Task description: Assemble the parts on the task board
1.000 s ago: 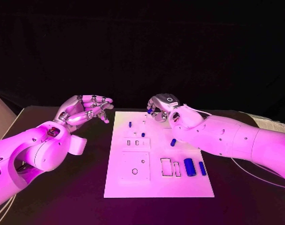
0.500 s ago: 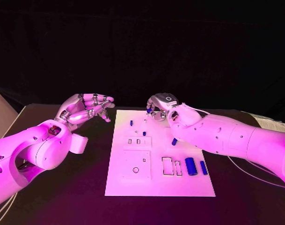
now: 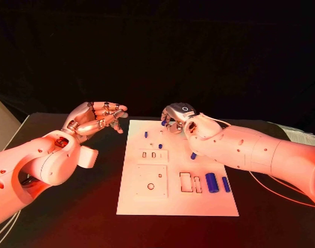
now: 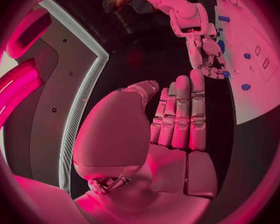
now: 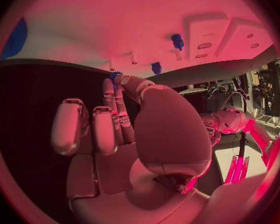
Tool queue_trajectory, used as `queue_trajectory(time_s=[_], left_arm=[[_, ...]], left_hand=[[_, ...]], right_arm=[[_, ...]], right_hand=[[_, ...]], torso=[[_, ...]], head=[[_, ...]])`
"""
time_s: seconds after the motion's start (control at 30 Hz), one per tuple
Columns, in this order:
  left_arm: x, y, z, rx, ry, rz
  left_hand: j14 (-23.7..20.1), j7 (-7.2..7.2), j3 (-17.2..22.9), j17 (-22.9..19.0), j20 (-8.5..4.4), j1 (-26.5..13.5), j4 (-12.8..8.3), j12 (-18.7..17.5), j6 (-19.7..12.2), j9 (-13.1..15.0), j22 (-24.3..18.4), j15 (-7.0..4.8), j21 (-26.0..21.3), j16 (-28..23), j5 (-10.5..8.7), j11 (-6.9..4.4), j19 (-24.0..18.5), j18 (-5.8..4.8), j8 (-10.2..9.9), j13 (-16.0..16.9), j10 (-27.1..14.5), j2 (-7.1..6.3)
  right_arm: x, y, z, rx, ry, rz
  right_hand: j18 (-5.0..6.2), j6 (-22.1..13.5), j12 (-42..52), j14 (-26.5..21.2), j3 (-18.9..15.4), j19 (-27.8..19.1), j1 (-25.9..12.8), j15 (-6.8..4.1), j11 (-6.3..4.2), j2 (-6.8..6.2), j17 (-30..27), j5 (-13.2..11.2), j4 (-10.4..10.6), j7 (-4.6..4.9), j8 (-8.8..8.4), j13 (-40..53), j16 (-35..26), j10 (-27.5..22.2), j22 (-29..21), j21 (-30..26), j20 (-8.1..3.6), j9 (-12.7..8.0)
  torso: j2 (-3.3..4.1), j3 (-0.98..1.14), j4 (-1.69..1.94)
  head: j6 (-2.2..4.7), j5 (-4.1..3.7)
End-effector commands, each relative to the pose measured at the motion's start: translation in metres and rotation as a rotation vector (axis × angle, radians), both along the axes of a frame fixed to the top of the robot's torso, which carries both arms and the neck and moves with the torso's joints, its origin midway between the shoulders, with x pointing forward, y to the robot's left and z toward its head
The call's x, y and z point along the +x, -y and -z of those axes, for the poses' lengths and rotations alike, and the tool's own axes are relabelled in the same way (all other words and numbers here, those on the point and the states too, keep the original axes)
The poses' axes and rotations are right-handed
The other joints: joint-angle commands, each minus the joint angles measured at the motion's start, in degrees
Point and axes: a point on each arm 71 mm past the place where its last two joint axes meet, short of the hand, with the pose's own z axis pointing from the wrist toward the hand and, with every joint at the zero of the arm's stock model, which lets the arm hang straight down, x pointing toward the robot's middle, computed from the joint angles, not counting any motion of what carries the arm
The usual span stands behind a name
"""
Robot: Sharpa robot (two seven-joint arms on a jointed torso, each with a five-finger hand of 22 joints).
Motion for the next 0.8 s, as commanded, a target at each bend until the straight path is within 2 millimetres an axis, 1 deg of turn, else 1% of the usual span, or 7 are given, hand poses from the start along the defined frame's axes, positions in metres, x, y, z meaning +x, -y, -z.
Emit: queue_trajectory(time_s=[0.03, 0.2, 0.43, 0.6, 0.8], left_arm=[[-0.0014, 0.0035, -0.0015, -0.003, 0.005, 0.024], [-0.0018, 0.0041, -0.0023, -0.003, 0.007, 0.027], [-0.0019, 0.0046, -0.0035, -0.005, 0.009, 0.028], [-0.0018, 0.0045, -0.0040, -0.005, 0.010, 0.028], [-0.0018, 0.0044, -0.0046, -0.005, 0.011, 0.029]], left_hand=[[-0.5, 0.21, 0.4, 0.0, -0.10, 0.8, 0.0, -0.2, -0.2, 0.1, 0.2, -0.02, 0.3, 0.0, -0.06, 0.16, -0.5, 0.20, -0.2, 0.0, -0.3, 0.01], [-0.5, 0.21, 0.4, 0.0, -0.10, 0.8, 0.0, -0.2, -0.2, 0.1, 0.2, -0.02, 0.3, 0.0, -0.06, 0.16, -0.5, 0.20, -0.2, 0.0, -0.3, 0.01], [-0.5, 0.21, 0.4, 0.0, -0.10, 0.8, 0.0, -0.2, -0.2, 0.1, 0.2, -0.02, 0.3, 0.0, -0.06, 0.16, -0.5, 0.20, -0.2, 0.0, -0.3, 0.01], [-0.5, 0.21, 0.4, 0.0, -0.10, 0.8, 0.0, -0.2, -0.2, 0.1, 0.2, -0.02, 0.3, 0.0, -0.06, 0.16, -0.5, 0.20, -0.2, 0.0, -0.3, 0.01], [-0.5, 0.21, 0.4, 0.0, -0.10, 0.8, 0.0, -0.2, -0.2, 0.1, 0.2, -0.02, 0.3, 0.0, -0.06, 0.16, -0.5, 0.20, -0.2, 0.0, -0.3, 0.01]], right_arm=[[0.0001, -0.0021, 0.0038, -0.022, -0.034, -0.018], [0.0015, -0.0009, 0.0056, -0.030, -0.042, -0.011], [0.0046, 0.0023, 0.0064, -0.040, -0.037, 0.008], [0.0055, 0.0029, 0.0063, -0.043, -0.032, 0.014], [0.0050, 0.0007, 0.0059, -0.041, -0.026, 0.009]], right_hand=[[-0.88, -0.2, -0.3, 2.3, 0.3, 0.1, -0.2, -0.03, 0.22, -0.54, 0.1, -0.3, 0.1, 0.34, 0.14, 0.0, 0.4, 0.0, 0.0, 0.3, -0.31, 1.9], [-0.86, -0.3, -0.3, 2.3, 0.3, 0.0, -0.3, -0.02, 0.23, -0.57, 0.0, -0.4, 0.1, 0.34, 0.12, 0.0, 0.3, -0.1, -0.1, 0.2, -0.30, 1.9], [-0.85, -0.4, -0.3, 2.3, 0.3, 0.0, -0.3, -0.01, 0.24, -0.59, 0.0, -0.4, 0.1, 0.36, 0.09, 0.0, 0.4, -0.1, -0.1, 0.2, -0.29, 1.9], [-0.85, -0.5, -0.4, 2.2, 0.3, 0.0, -0.4, 0.01, 0.28, -0.60, -0.1, -0.5, 0.1, 0.39, 0.05, 0.0, 0.3, -0.2, -0.1, 0.2, -0.27, 2.0], [-0.85, -0.5, -0.4, 2.2, 0.3, 0.0, -0.4, 0.01, 0.28, -0.60, -0.1, -0.5, 0.1, 0.39, 0.05, 0.0, 0.3, -0.2, -0.1, 0.2, -0.27, 2.0]], torso=[[0.13, -0.06, 0.04], [0.15, -0.06, -0.01], [0.16, -0.17, 0.06], [0.18, -0.13, 0.00], [0.24, -0.18, -0.02]], head=[[-0.22, -0.08], [-0.41, -0.03], [-0.61, -0.01], [-0.79, 0.06], [-0.86, 0.08]])
